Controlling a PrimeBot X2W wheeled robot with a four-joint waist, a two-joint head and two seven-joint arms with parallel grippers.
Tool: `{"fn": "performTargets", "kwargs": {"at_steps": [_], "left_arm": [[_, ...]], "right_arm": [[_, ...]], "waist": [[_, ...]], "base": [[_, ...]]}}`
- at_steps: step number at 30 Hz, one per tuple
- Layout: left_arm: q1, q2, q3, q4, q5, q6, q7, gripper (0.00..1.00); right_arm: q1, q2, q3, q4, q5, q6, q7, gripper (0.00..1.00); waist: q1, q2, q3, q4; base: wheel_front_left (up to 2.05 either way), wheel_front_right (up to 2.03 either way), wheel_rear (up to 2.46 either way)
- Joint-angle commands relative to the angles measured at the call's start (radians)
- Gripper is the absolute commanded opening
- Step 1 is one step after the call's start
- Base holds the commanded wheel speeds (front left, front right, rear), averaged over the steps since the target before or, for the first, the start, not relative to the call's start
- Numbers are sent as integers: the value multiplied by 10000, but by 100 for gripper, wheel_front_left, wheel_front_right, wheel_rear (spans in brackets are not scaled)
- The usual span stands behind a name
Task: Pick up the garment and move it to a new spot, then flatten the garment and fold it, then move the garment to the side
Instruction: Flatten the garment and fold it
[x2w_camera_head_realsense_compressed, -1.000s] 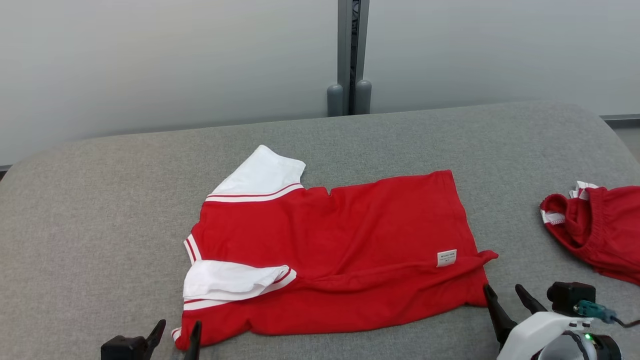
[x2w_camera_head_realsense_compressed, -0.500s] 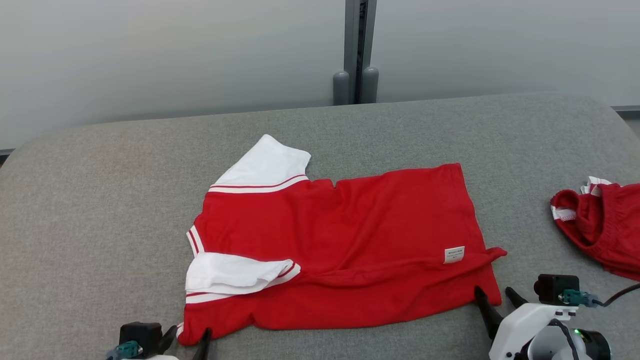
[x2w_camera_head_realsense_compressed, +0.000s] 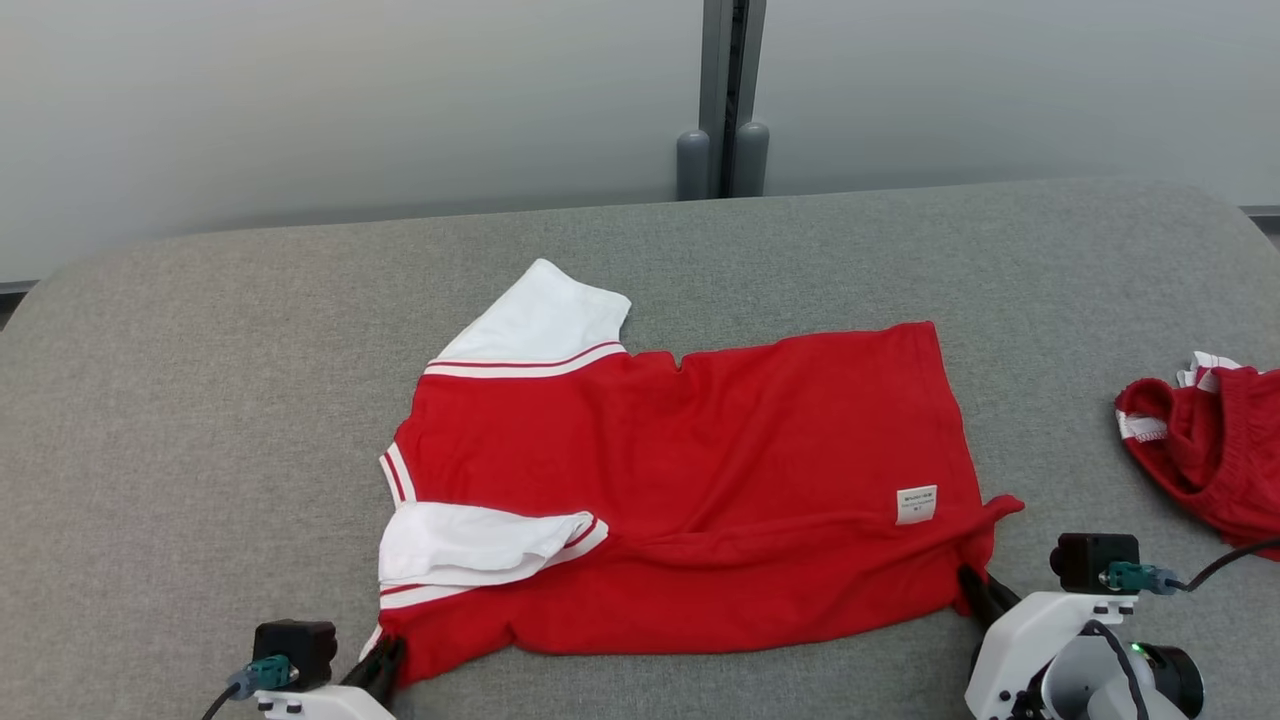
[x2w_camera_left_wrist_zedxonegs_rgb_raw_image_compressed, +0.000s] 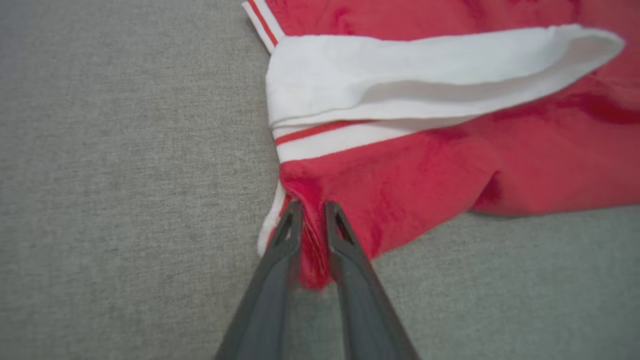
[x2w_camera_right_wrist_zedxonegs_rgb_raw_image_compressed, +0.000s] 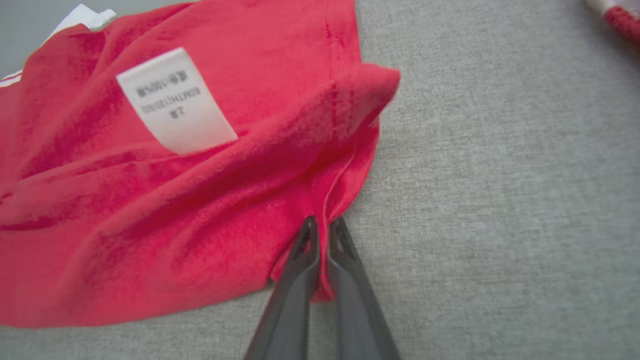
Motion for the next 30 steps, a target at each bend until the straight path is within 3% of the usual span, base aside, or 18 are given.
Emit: {"fn": "performTargets", "kwargs": {"at_steps": [1, 9, 14, 23, 30], "left_arm": [[-162, 27, 16, 78, -78, -8, -95, 0], [111, 229, -24, 68, -90, -62, -75, 0], [429, 558, -104, -368, -189, -64, 329, 0], [1328, 1305, -96, -1906, -391, 380, 1277, 0], [1969, 1691, -74, -2962, -622, 726, 1916, 0]], "right_arm": [[-62, -49, 62, 82, 70, 3, -13, 0], [63, -332, 321, -30, 535, 3, 289, 0], [362, -651, 551, -566, 1024, 3, 1138, 0], [1418, -1417, 398, -2129, 1389, 3, 2347, 0], [2177, -1435, -87, -2967, 1248, 3, 2949, 0]], "waist": [[0, 0, -29, 7], [0, 0, -446, -21], [0, 0, -648, -29], [0, 0, -784, -86], [0, 0, -825, -228]], "base": [[0, 0, 0], [0, 0, 0], [0, 0, 0], [0, 0, 0], [0, 0, 0]]}}
